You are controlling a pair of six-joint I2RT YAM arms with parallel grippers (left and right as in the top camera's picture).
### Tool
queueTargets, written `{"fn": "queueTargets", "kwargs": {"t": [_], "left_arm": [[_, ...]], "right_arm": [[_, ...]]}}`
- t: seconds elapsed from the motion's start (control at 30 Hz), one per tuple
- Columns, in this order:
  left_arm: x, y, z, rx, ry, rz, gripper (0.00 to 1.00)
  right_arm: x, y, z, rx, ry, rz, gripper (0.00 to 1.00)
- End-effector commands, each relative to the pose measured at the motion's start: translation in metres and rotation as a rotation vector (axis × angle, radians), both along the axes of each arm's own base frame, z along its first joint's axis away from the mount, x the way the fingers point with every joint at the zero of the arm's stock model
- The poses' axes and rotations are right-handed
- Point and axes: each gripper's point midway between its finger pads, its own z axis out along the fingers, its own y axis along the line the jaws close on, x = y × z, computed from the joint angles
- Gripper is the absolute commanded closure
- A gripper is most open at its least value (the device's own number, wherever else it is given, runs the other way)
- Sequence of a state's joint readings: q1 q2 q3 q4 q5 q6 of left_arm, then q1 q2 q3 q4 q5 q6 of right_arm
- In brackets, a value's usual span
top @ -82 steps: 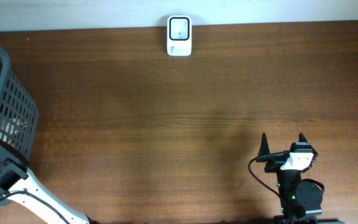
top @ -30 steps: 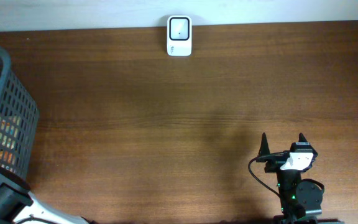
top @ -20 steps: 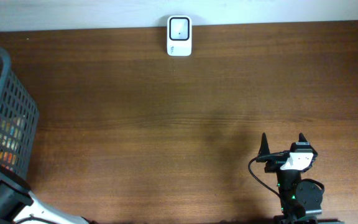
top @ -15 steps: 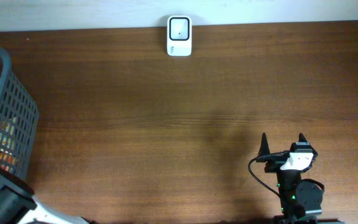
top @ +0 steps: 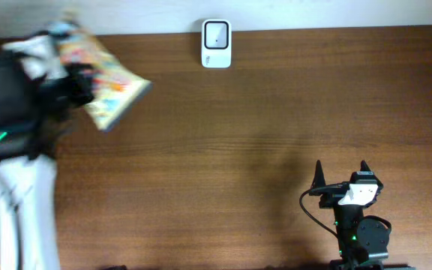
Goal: Scan the item barcode
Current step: 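Lift the colourful snack bag out and drop it on the table centre, then take the green tea pouch from the basket and place it beside the bag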
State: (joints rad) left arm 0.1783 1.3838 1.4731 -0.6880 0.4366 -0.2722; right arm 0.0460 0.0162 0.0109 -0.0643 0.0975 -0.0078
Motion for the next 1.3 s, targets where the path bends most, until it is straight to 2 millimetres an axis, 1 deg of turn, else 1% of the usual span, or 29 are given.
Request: {"fn": "queueTargets", "kwargs": {"t": [0.0, 0.03, 0.07, 0.1, 0.17, 0.2, 0.23, 0.27, 0.3, 0.37, 0.4, 0.47, 0.5, 0.53, 0.57, 0.6, 0.63, 0.7, 0.73, 0.77, 0.8, 0.83, 0.9, 0.93, 0.97, 1.0, 1.03, 1.13, 1.27], "left_arm": [[0.028, -0.098, -0.101, -0.005, 0.241, -0.274, 1.00], [0.030, -0.131, -0.143, -0.001, 0.335, -0.347, 1.00], [0.025, -0.159, -0.176, 0.006, 0.414, -0.407, 1.00], [0.017, -0.179, -0.200, 0.015, 0.474, -0.453, 1.00], [-0.019, -0.241, -0.252, 0.070, 0.601, -0.597, 0.98], [-0.029, -0.253, -0.265, 0.118, 0.622, -0.617, 0.89], [-0.035, -0.260, -0.274, 0.164, 0.631, -0.625, 0.57], [-0.037, -0.263, -0.276, 0.192, 0.626, -0.625, 0.38], [-0.032, -0.262, -0.273, 0.218, 0.607, -0.610, 0.27], [-0.011, -0.253, -0.256, 0.263, 0.561, -0.552, 0.26], [0.010, -0.237, -0.228, 0.309, 0.512, -0.519, 0.28], [0.038, -0.205, -0.181, 0.359, 0.474, -0.414, 0.28], [0.050, -0.182, -0.151, 0.373, 0.454, -0.348, 0.28], [0.065, -0.144, -0.104, 0.361, 0.411, -0.252, 0.28], [0.071, -0.103, -0.065, 0.340, 0.374, -0.162, 0.30], [0.072, -0.074, -0.040, 0.322, 0.344, -0.096, 0.31], [0.066, -0.005, 0.002, 0.305, 0.298, 0.078, 0.32], [0.038, 0.087, 0.031, 0.283, 0.290, 0.313, 0.31], [0.011, 0.139, 0.036, 0.274, 0.321, 0.442, 0.31], [-0.010, 0.171, 0.035, 0.268, 0.357, 0.527, 0.31], [-0.041, 0.214, 0.030, 0.251, 0.418, 0.644, 0.31], [-0.059, 0.235, 0.026, 0.234, 0.446, 0.703, 0.31], [-0.108, 0.290, 0.013, 0.184, 0.523, 0.866, 0.31], [-0.124, 0.311, 0.003, 0.191, 0.561, 0.949, 0.27], [-0.131, 0.328, -0.012, 0.201, 0.592, 0.992, 0.18], [-0.132, 0.342, -0.041, 0.186, 0.629, 1.005, 0.13], [-0.135, 0.350, -0.072, 0.168, 0.677, 1.010, 0.11], [-0.144, 0.370, -0.140, 0.185, 0.741, 1.053, 0.10], [-0.137, 0.384, -0.187, 0.303, 0.725, 0.975, 0.11]], "right_arm": [[0.000, -0.001, -0.003, -0.004, 0.009, -0.006, 0.01], [0.000, -0.001, -0.003, -0.004, 0.009, -0.006, 0.01], [0.000, -0.001, -0.003, -0.004, 0.009, -0.006, 0.01], [0.000, -0.001, -0.003, -0.004, 0.009, -0.006, 0.01], [0.000, -0.001, -0.003, -0.004, 0.009, -0.006, 0.01], [0.000, -0.001, -0.003, -0.004, 0.009, -0.006, 0.01], [0.000, -0.001, -0.003, -0.004, 0.009, -0.006, 0.01], [0.000, -0.001, -0.003, -0.004, 0.009, -0.006, 0.01], [0.000, -0.001, -0.003, -0.004, 0.009, -0.006, 0.01], [0.000, -0.001, -0.003, -0.004, 0.009, -0.006, 0.01], [0.000, -0.001, -0.003, -0.004, 0.009, -0.006, 0.01], [0.000, -0.001, -0.003, -0.004, 0.009, -0.006, 0.01], [0.000, -0.001, -0.003, -0.004, 0.009, -0.006, 0.01], [0.000, -0.001, -0.003, -0.004, 0.009, -0.006, 0.01], [0.000, -0.001, -0.003, -0.004, 0.009, -0.006, 0.01], [0.000, -0.001, -0.003, -0.004, 0.009, -0.006, 0.01], [0.000, -0.001, -0.003, -0.004, 0.009, -0.006, 0.01], [0.000, -0.001, -0.003, -0.004, 0.009, -0.006, 0.01], [0.000, -0.001, -0.003, -0.004, 0.009, -0.006, 0.01], [0.000, -0.001, -0.003, -0.004, 0.009, -0.006, 0.01], [0.000, -0.001, -0.003, -0.004, 0.009, -0.006, 0.01], [0.000, -0.001, -0.003, -0.004, 0.009, -0.006, 0.01], [0.000, -0.001, -0.003, -0.004, 0.009, -0.006, 0.01], [0.000, -0.001, -0.003, -0.004, 0.009, -0.006, 0.01], [0.000, -0.001, -0.003, -0.004, 0.009, -0.006, 0.01], [0.000, -0.001, -0.003, -0.004, 0.009, -0.006, 0.01], [0.000, -0.001, -0.003, -0.004, 0.009, -0.006, 0.01], [0.000, -0.001, -0.003, -0.004, 0.009, -0.006, 0.01], [0.000, -0.001, -0.003, -0.004, 0.009, -0.006, 0.01]]}}
